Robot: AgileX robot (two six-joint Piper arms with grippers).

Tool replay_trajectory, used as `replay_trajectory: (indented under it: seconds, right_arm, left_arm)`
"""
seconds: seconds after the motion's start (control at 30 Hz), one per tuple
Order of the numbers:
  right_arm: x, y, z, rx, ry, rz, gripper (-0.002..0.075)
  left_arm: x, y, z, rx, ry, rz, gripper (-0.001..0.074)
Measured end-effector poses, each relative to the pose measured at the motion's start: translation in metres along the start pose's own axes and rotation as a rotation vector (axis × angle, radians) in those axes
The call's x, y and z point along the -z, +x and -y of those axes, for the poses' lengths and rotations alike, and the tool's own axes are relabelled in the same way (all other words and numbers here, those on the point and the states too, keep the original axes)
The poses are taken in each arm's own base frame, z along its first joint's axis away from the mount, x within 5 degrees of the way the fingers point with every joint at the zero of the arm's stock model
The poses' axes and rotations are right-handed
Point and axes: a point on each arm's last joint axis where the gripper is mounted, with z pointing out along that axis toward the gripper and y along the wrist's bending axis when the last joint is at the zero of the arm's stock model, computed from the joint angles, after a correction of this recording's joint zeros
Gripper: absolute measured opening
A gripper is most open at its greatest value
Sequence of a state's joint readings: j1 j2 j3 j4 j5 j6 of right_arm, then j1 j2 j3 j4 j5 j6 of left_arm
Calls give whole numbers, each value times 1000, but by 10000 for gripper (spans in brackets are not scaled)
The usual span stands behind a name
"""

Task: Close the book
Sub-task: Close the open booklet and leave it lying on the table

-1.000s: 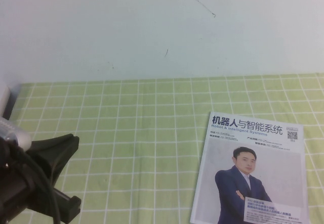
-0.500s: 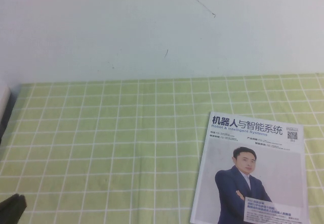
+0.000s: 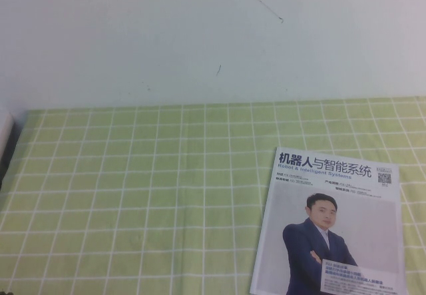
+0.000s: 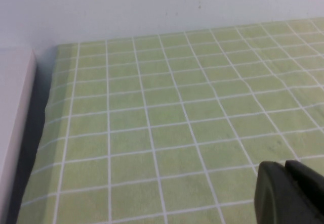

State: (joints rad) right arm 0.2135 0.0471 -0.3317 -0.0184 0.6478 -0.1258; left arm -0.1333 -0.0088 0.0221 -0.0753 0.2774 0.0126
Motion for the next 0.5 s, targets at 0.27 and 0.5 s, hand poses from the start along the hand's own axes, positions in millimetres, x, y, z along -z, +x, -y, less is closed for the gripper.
replay_trajectory:
  seconds: [0.27, 0.5]
  right_arm:
    - [0, 0, 0, 0, 0, 0, -3]
    - [0, 0, 0, -1, 0, 0, -3]
  left_arm:
    - [0, 2, 1, 23, 8, -28, -2]
    - [1, 2, 1, 27, 10, -29, -2]
